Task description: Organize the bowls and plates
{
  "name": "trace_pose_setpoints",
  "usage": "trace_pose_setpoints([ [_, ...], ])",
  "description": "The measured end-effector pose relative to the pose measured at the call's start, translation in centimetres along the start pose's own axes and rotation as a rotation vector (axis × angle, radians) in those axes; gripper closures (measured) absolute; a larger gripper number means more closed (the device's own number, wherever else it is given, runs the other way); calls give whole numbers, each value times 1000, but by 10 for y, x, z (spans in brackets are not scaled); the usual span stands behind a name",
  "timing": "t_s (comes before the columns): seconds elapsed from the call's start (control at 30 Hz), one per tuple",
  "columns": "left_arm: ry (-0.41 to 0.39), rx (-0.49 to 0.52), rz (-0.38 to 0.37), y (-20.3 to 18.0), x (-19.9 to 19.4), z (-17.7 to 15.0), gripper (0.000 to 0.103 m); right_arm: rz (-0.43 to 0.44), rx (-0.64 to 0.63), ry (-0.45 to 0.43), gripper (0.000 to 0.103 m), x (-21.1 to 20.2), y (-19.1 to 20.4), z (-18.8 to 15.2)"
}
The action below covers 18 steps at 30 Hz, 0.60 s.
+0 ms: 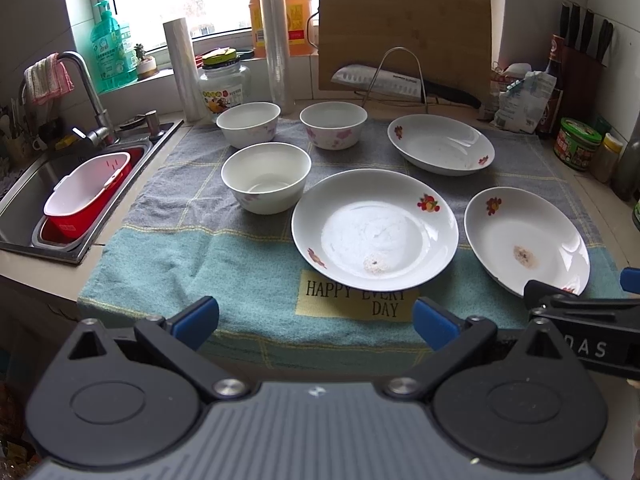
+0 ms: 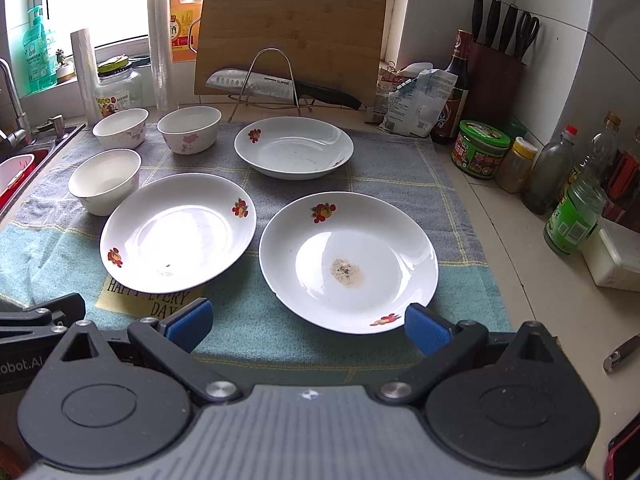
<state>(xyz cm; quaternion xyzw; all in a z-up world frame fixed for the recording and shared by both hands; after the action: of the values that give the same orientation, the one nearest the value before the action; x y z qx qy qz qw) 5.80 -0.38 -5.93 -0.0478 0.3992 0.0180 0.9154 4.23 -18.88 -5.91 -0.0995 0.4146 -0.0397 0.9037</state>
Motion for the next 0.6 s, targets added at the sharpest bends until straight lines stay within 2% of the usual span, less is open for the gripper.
trace_pose_setpoints([
  [0.6, -2, -2, 3, 1, -1, 1, 1, -4, -1, -4, 0, -1, -1, 3],
])
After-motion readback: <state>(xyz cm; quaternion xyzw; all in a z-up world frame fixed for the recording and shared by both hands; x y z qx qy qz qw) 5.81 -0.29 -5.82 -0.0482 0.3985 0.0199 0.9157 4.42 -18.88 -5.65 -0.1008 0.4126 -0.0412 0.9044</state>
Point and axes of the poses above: each gripper's, at about its wrist camera, not at the fingertips, and x roughly the way its jaws point, y to its left, z to its top, the point moved 9 cm from there along x, roughly the way its jaws point, and after that the axes turned 12 degrees about -x, right-handed, at the moved point
